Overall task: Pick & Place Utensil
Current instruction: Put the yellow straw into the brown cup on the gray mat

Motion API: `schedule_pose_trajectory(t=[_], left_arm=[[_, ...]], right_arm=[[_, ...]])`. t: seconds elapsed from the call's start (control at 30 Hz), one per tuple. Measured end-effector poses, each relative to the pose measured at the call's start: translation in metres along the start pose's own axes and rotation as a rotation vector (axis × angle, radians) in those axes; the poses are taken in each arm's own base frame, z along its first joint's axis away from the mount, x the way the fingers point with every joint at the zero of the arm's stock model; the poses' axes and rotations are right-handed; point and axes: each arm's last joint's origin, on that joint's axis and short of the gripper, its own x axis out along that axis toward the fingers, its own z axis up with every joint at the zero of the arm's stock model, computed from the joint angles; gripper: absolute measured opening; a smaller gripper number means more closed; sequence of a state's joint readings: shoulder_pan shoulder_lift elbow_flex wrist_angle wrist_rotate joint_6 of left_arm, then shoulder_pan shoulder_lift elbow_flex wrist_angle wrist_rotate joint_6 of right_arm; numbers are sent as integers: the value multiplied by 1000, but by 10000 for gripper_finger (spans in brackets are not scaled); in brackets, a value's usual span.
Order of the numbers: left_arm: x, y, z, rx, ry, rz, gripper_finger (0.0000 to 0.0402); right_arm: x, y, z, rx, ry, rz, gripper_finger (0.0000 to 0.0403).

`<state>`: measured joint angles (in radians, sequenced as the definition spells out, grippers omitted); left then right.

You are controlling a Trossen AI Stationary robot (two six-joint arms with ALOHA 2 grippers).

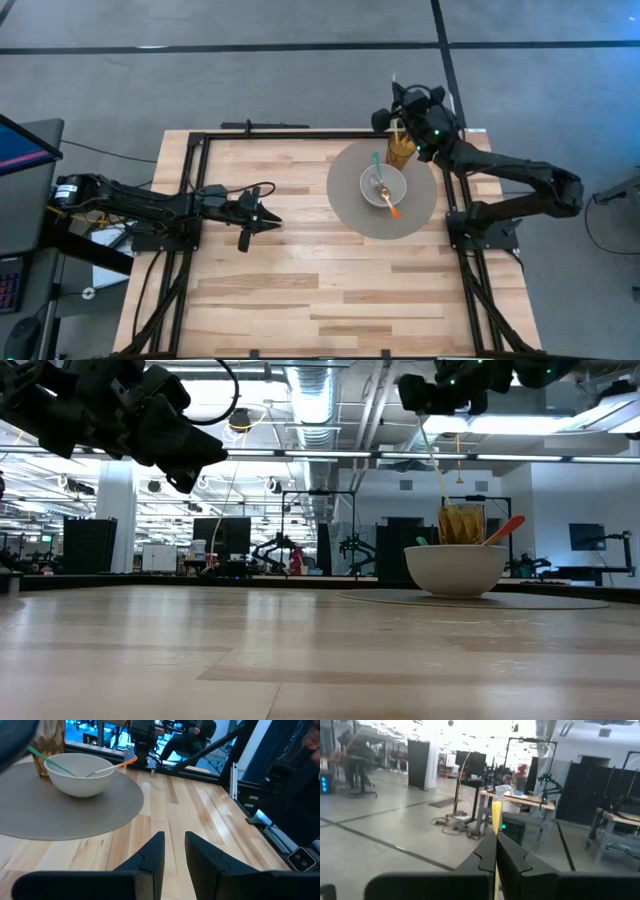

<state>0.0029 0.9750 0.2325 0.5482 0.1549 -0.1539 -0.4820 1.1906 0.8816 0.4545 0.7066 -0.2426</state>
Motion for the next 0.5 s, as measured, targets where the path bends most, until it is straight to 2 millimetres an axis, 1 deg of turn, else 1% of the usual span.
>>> schedule_pose_trajectory(t=[0.1, 0.3, 0.5], left_arm=[[0, 0, 0, 0, 0, 1, 76], [0, 0, 0, 0, 0, 1, 76], [0, 0, 0, 0, 1, 1, 76]], right_arm=[[-1, 0, -3, 23, 23, 5, 0], [2, 7, -27, 3, 188, 19, 0], [6, 9, -41, -58, 266, -124, 7]])
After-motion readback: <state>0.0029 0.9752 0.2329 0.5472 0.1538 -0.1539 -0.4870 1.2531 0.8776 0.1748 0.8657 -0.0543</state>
